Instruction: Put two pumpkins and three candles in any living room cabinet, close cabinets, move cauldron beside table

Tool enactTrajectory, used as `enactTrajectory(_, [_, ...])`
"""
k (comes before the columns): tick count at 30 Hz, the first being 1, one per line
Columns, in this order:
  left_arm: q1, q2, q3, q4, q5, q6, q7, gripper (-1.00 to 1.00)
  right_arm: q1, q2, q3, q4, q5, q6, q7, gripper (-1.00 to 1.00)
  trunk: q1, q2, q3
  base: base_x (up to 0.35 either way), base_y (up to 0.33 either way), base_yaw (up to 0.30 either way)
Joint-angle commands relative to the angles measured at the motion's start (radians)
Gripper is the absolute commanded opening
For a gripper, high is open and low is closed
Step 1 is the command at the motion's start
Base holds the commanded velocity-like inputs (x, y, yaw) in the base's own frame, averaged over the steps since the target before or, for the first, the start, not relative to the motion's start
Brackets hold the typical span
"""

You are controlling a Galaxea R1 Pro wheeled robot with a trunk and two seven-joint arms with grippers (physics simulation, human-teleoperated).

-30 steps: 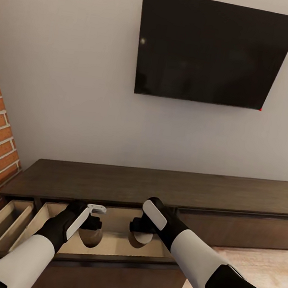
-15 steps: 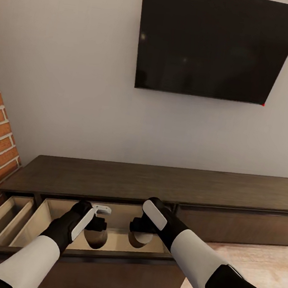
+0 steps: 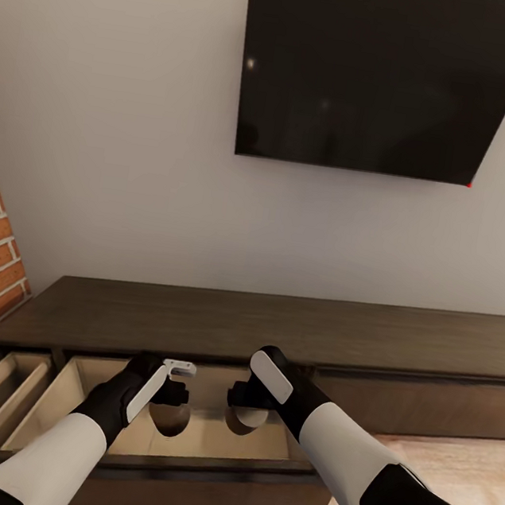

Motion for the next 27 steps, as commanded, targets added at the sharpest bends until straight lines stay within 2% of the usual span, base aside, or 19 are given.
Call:
enactTrajectory(1, [-0.001, 0.0, -0.003, -0.001, 0.009, 0.003, 0.008, -1.0, -0.001, 0.0, 0.003, 0.0, -0.01, 0.0, -0.011, -1.0, 0.0, 0.0, -0.001, 0.213, 0.0, 0.0])
enactTrajectory(13, [-0.001, -0.002, -0.003, -0.001, 0.009, 0.004, 0.012, -1.0, -0.001, 0.0, 0.002, 0.032, -0.011, 0.001, -0.019, -1.0, 0.0, 0.0, -0.001, 0.072, 0.0, 0.0])
enactTrajectory(27, [-0.001, -0.016, -0.003, -0.001, 0.01, 0.004, 0.036, -1.0, -0.001, 0.0, 0.002, 0.039, -0.01, 0.0, -0.018, -1.0, 0.006, -0.004, -0.055, 0.001, 0.0, 0.0])
